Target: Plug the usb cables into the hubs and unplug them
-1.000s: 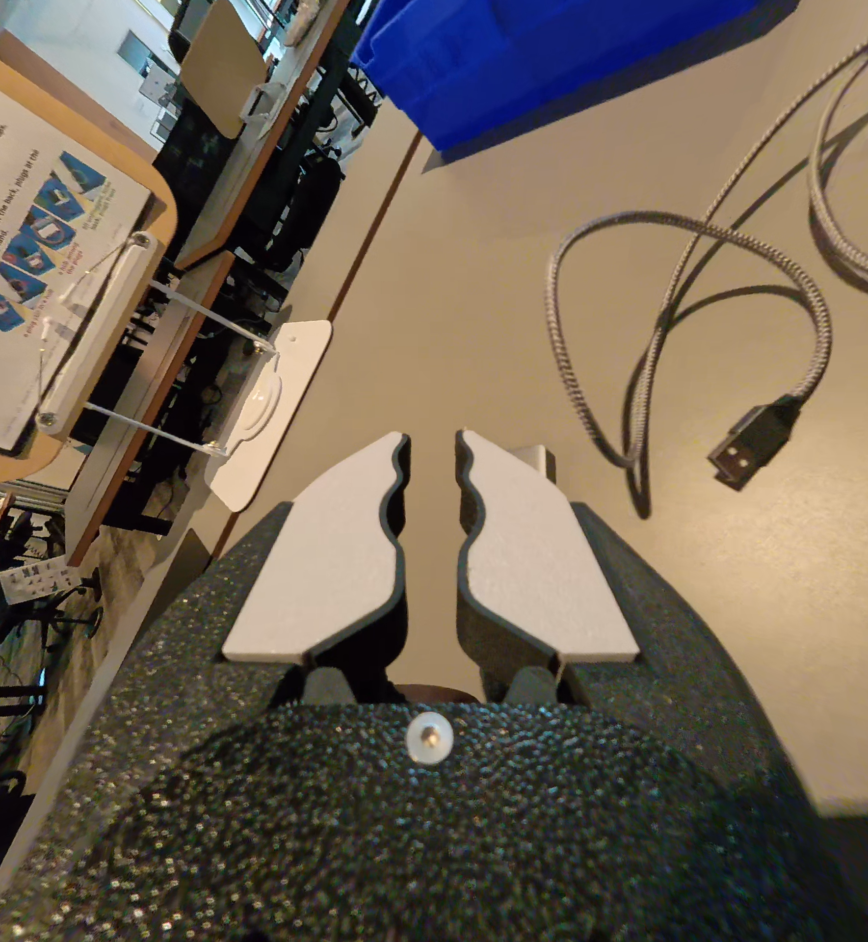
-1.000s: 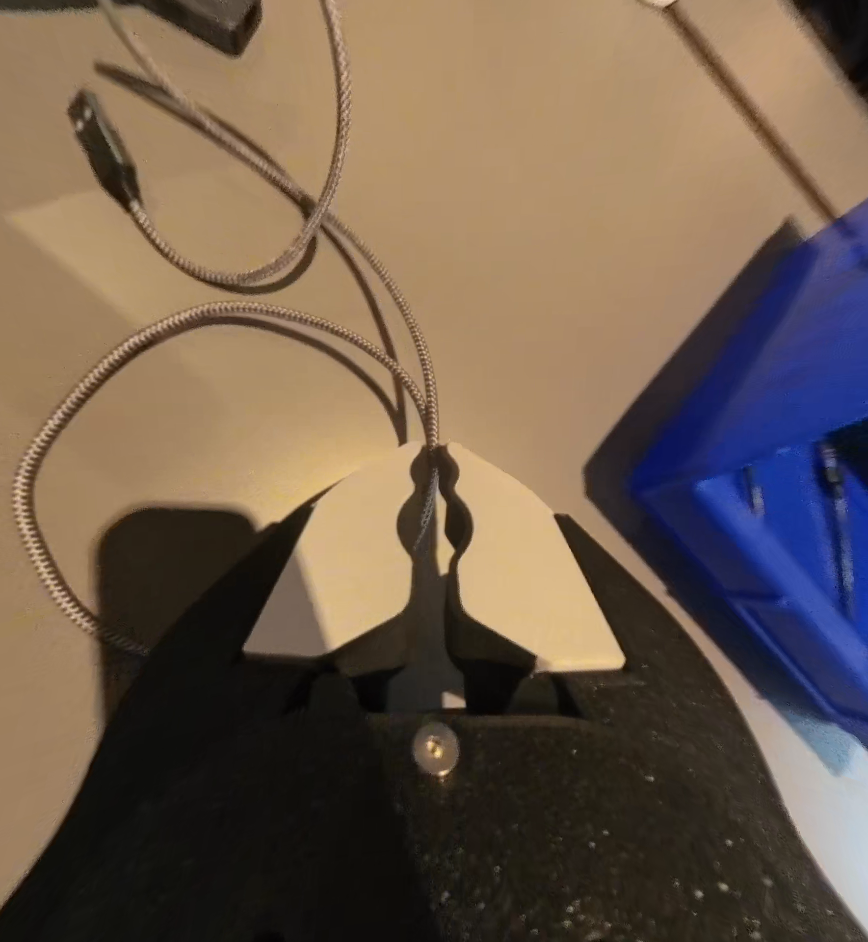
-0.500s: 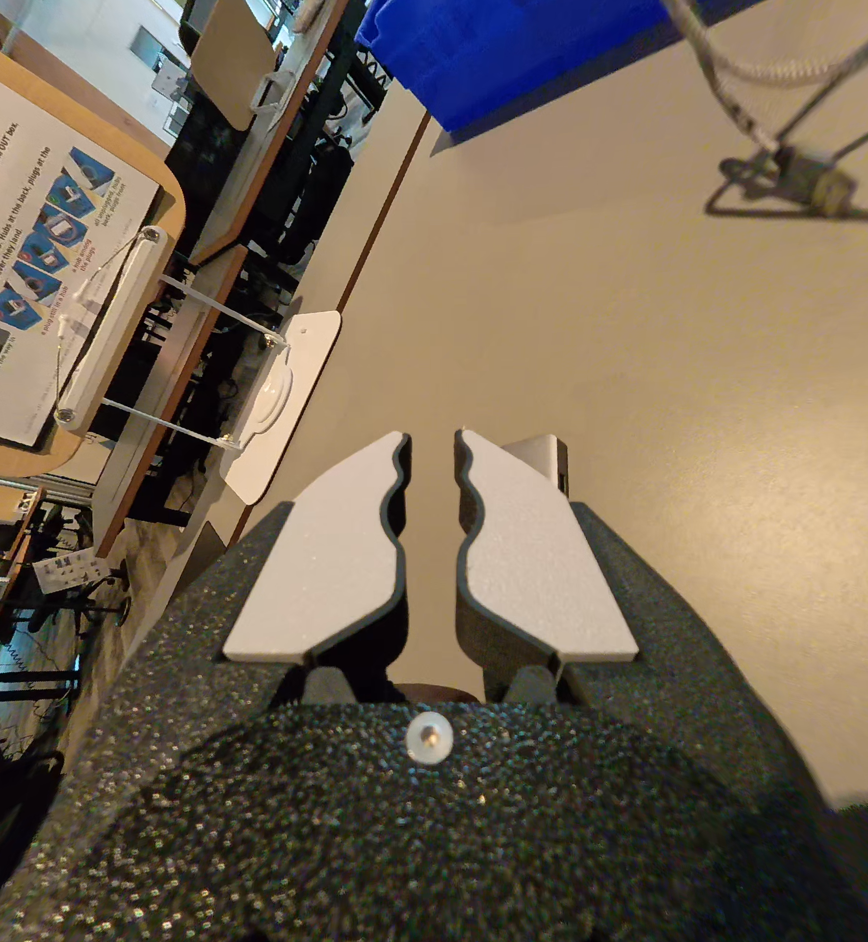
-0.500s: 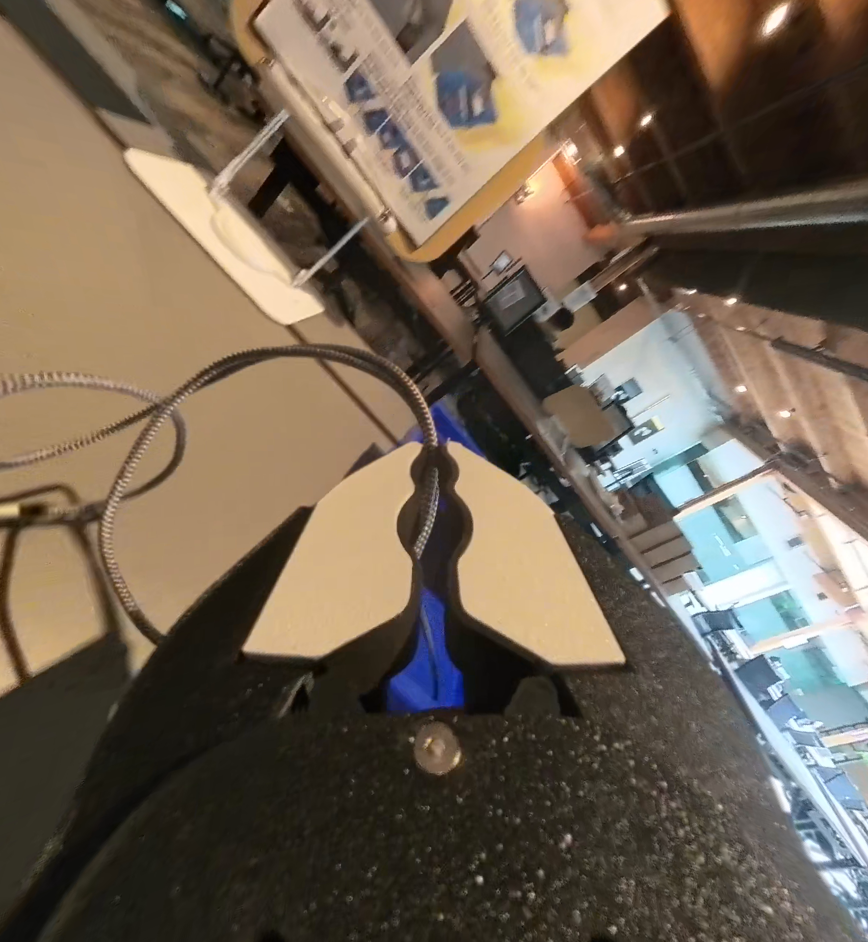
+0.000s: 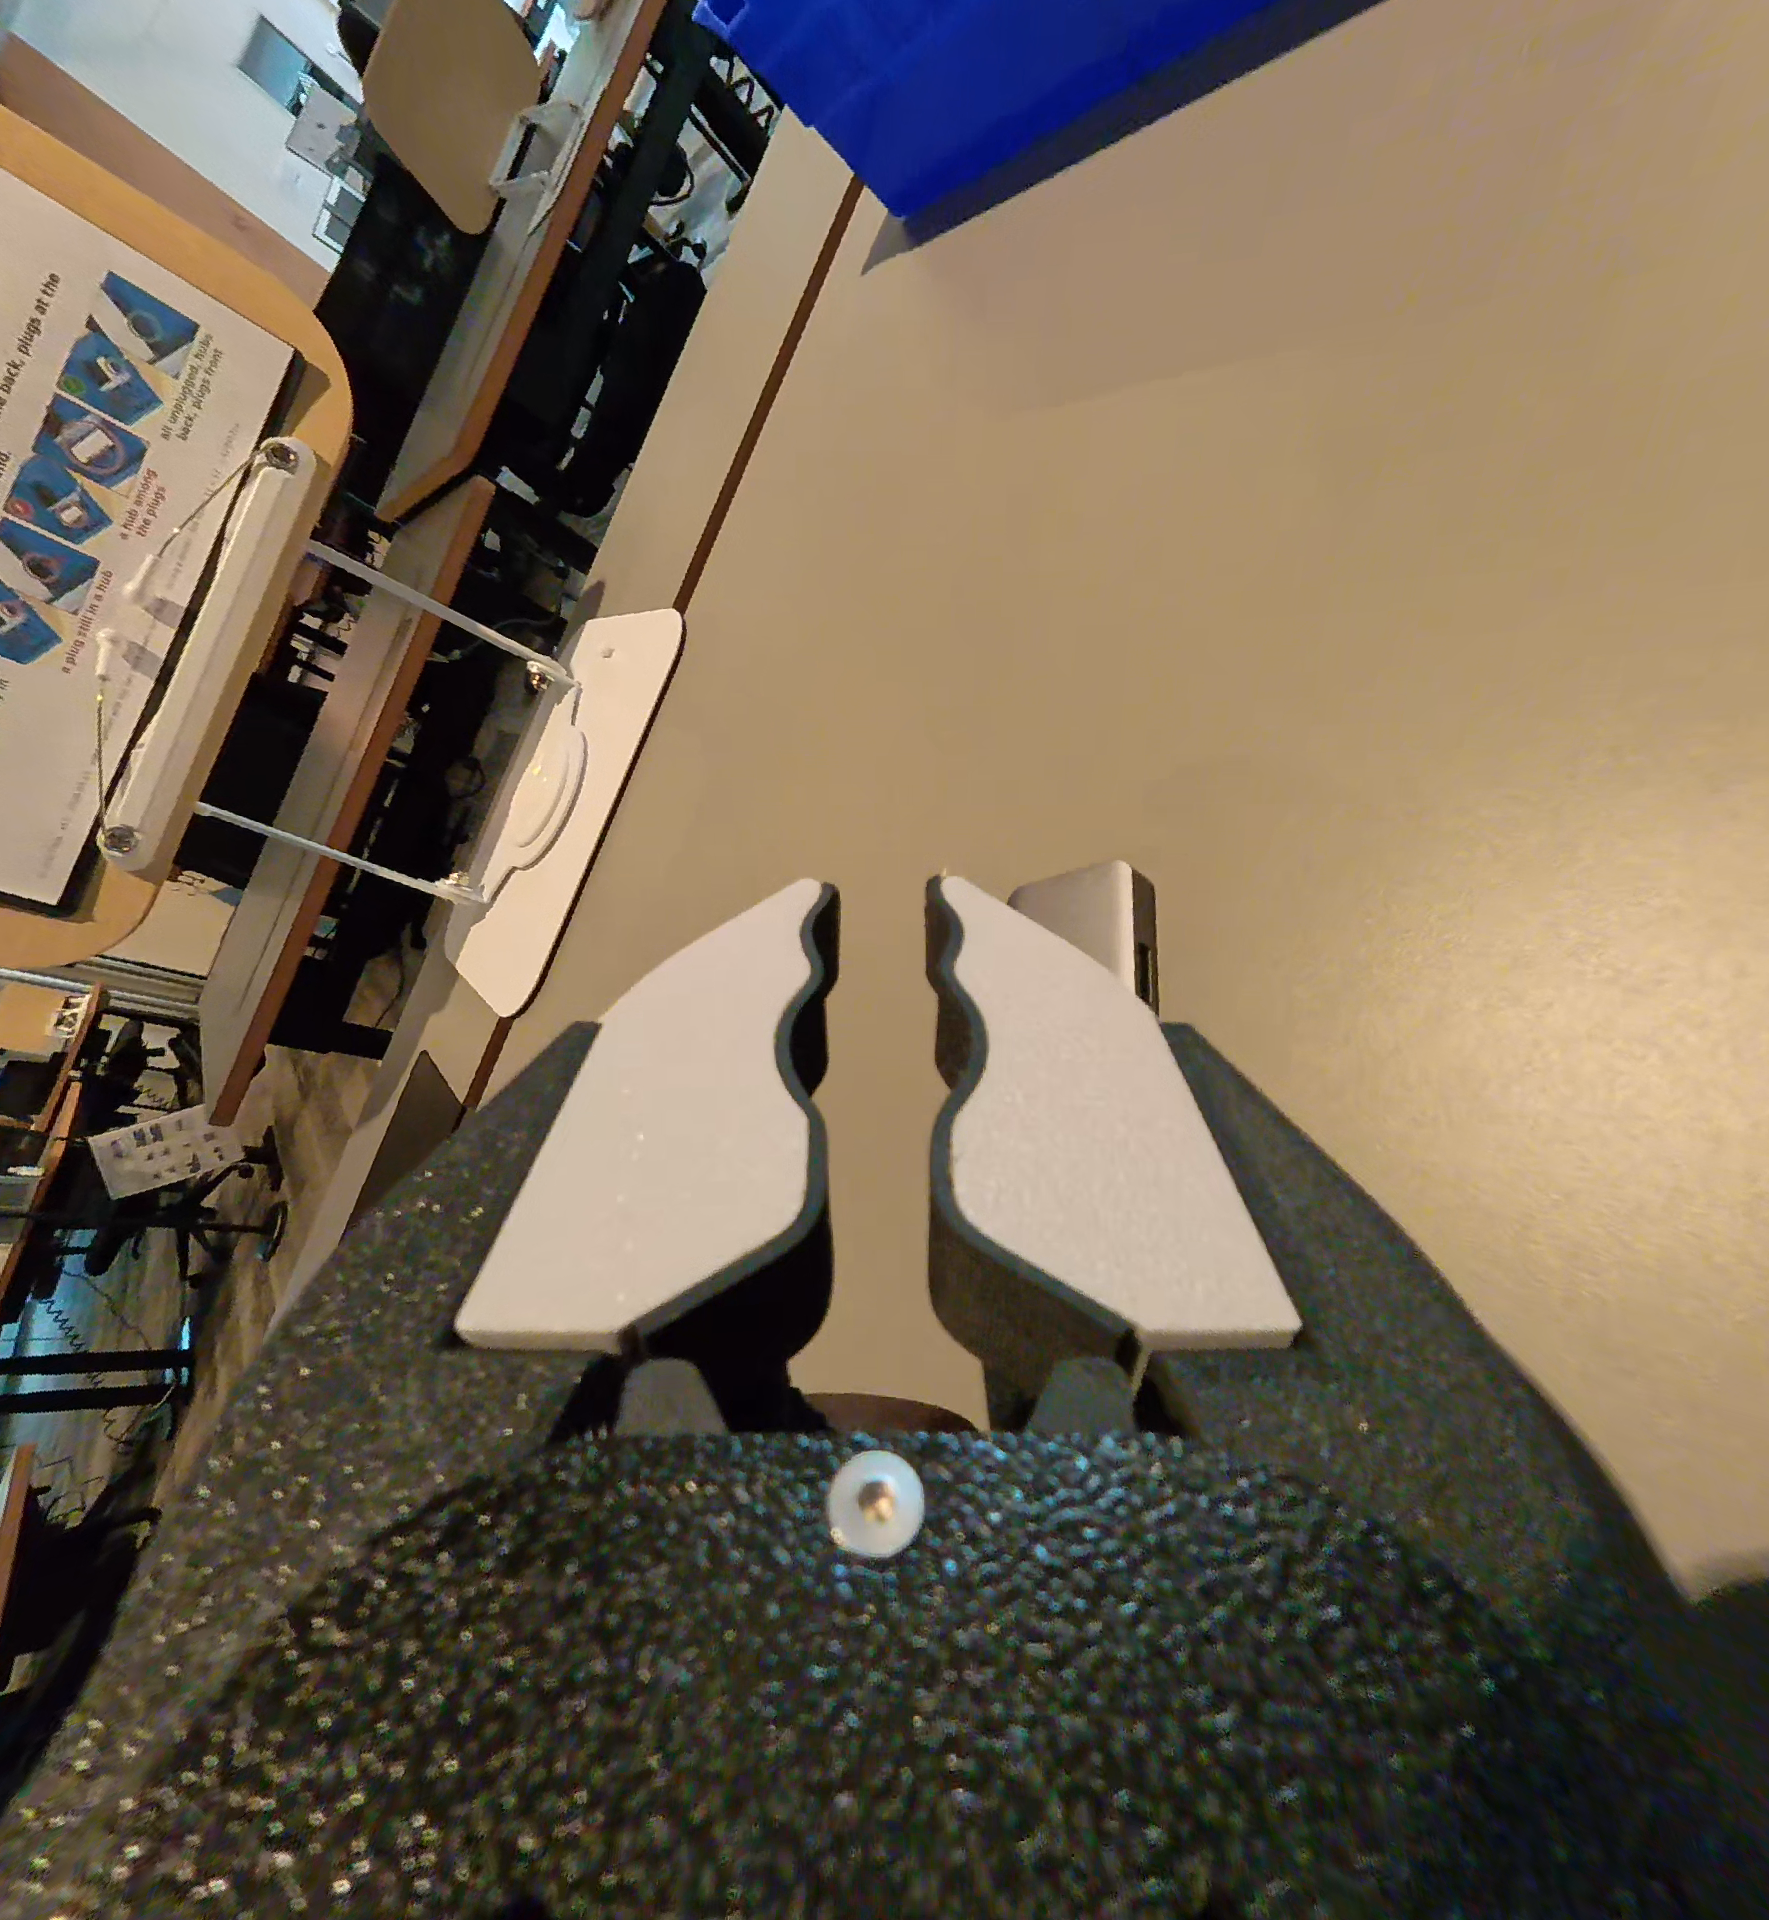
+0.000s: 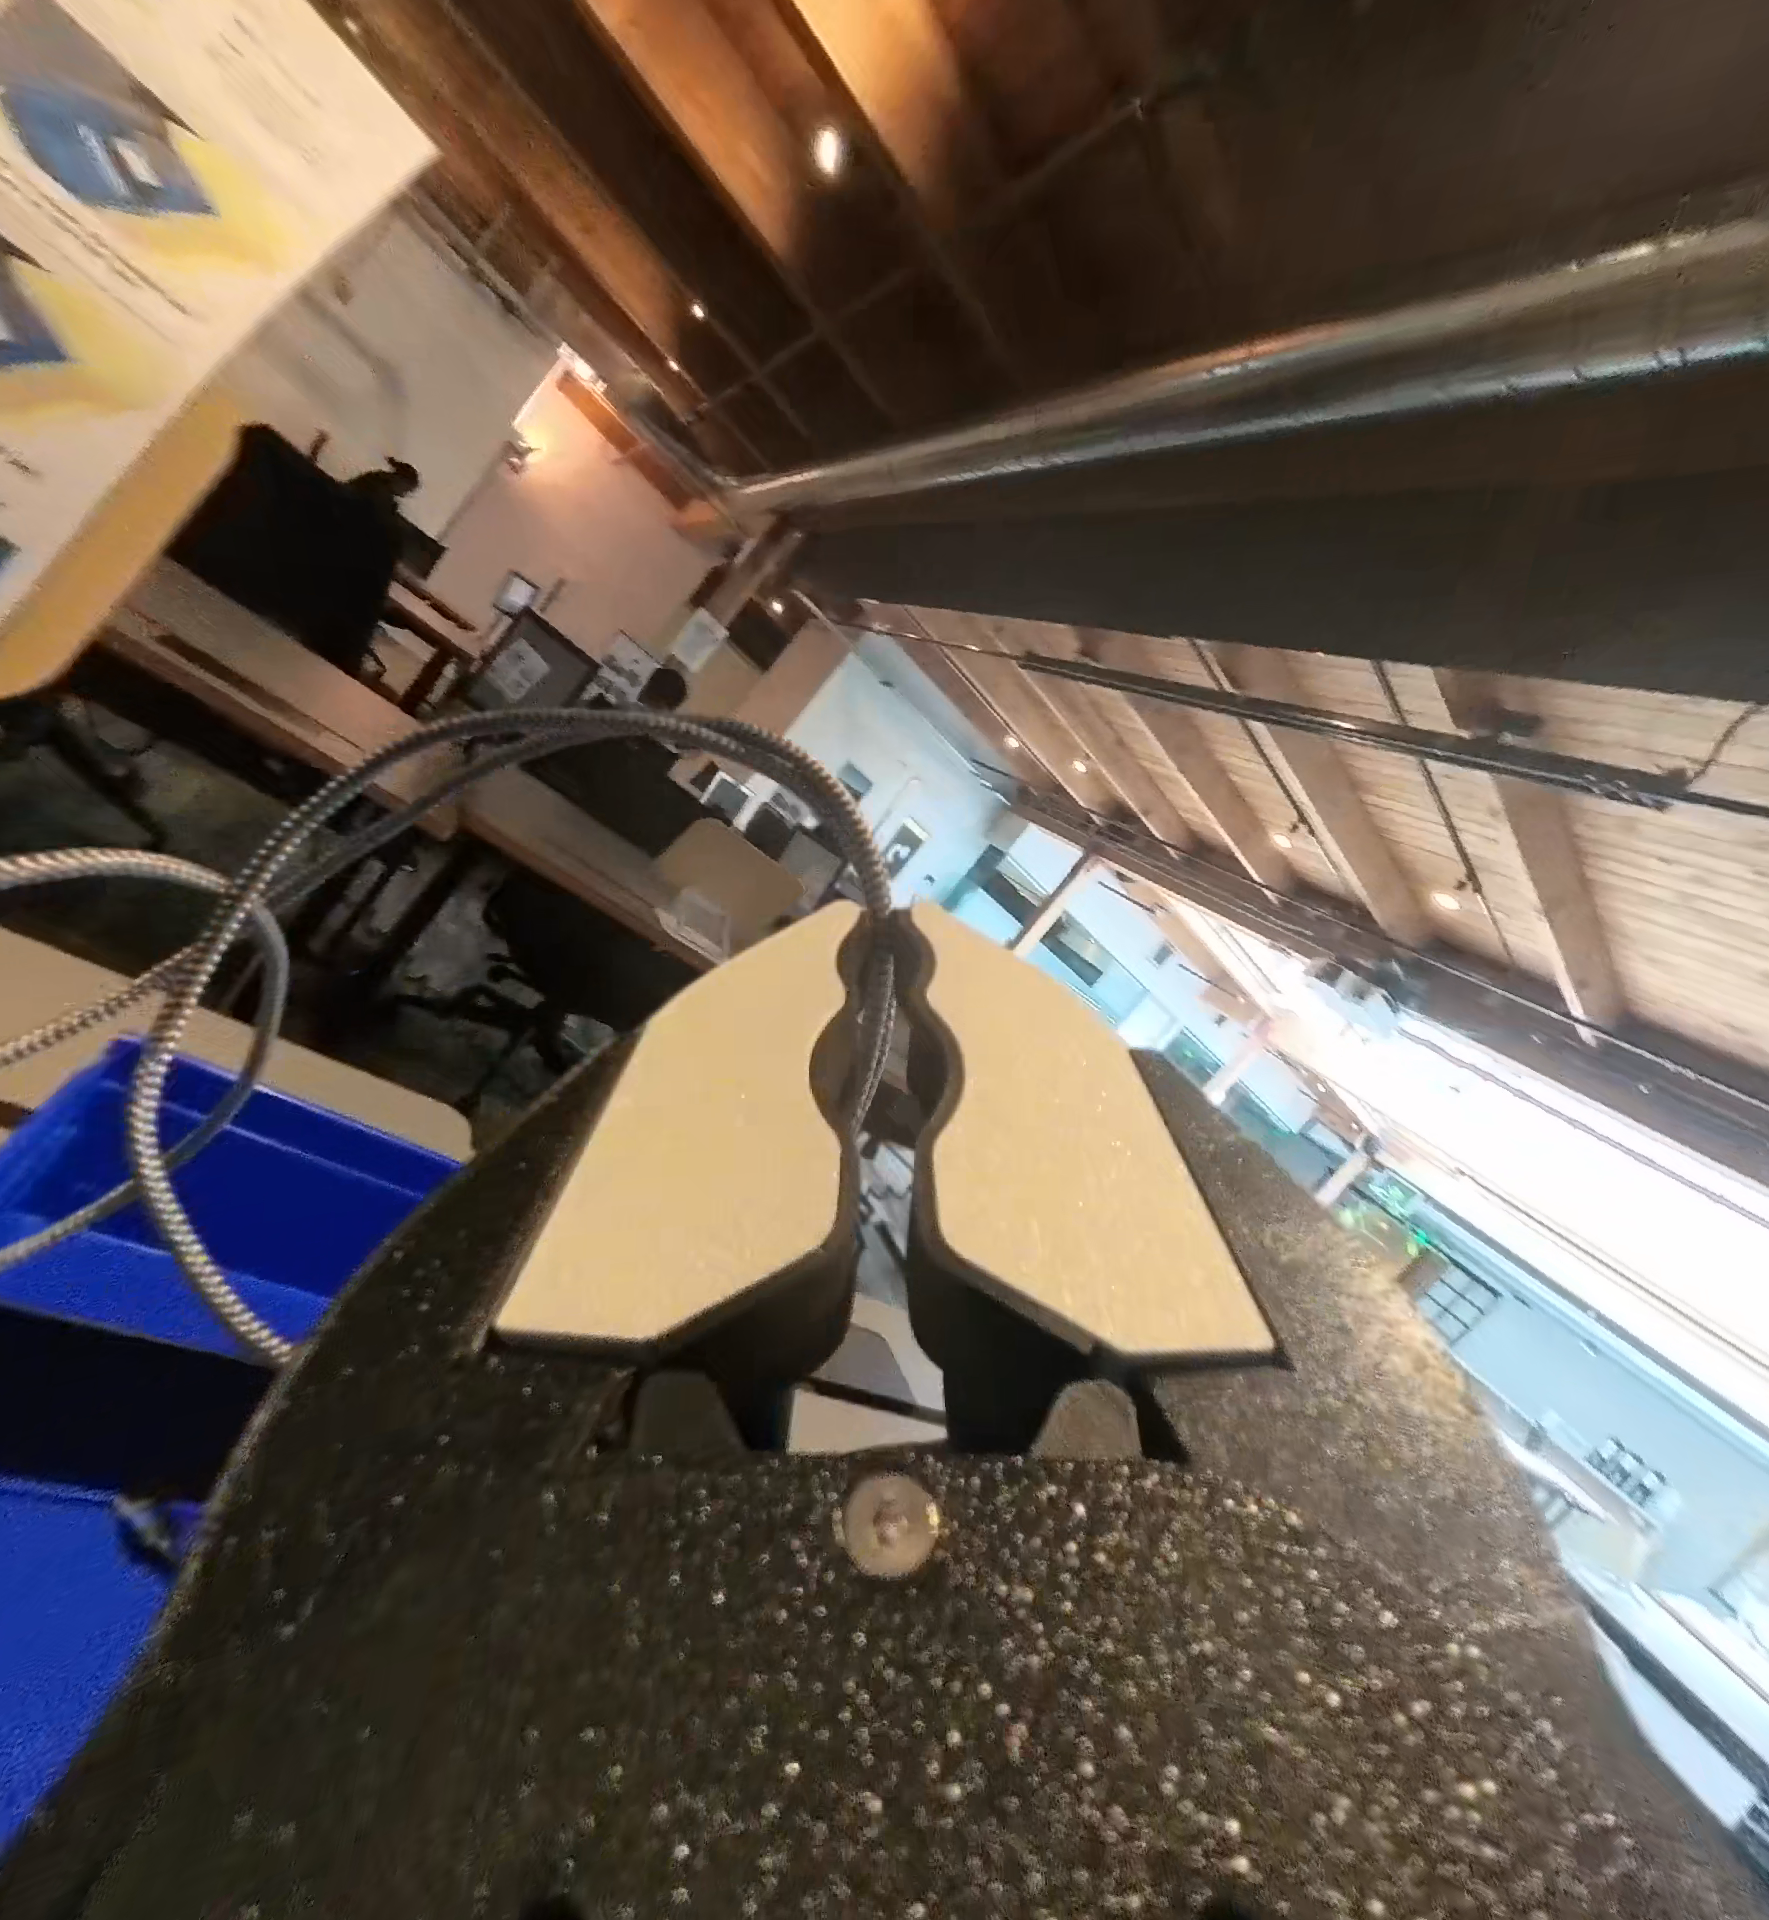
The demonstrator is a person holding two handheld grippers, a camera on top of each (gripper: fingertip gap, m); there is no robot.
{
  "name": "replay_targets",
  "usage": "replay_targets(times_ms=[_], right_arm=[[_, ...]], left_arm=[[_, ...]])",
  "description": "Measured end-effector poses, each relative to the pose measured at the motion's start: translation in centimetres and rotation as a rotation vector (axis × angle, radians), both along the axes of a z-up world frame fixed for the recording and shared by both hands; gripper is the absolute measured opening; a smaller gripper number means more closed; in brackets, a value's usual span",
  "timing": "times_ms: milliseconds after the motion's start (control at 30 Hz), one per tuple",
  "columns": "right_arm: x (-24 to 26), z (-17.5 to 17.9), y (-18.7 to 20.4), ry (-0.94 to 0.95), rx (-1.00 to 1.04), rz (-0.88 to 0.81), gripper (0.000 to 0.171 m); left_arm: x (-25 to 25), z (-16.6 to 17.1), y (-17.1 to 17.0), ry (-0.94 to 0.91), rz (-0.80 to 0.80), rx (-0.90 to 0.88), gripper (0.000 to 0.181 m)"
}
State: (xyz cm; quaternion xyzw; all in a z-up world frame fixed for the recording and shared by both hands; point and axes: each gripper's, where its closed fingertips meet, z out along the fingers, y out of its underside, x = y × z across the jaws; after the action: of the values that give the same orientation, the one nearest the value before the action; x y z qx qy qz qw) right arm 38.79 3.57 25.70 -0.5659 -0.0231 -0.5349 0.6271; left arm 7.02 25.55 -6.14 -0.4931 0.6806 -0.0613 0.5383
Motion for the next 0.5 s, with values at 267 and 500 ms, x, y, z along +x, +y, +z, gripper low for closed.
replay_targets(times_ms=[267,500], right_arm=[[5.5,-8.6,4.3,0.097,-0.117,-0.041,0.003],[6.5,-20.3,7.8,0.243,-0.330,0.027,0.003]], left_arm=[[0.1,-0.3,-0.2,0.015,-0.004,0.011,0.016],[-0.1,-0.7,0.2,0.027,0.006,0.007,0.016]])
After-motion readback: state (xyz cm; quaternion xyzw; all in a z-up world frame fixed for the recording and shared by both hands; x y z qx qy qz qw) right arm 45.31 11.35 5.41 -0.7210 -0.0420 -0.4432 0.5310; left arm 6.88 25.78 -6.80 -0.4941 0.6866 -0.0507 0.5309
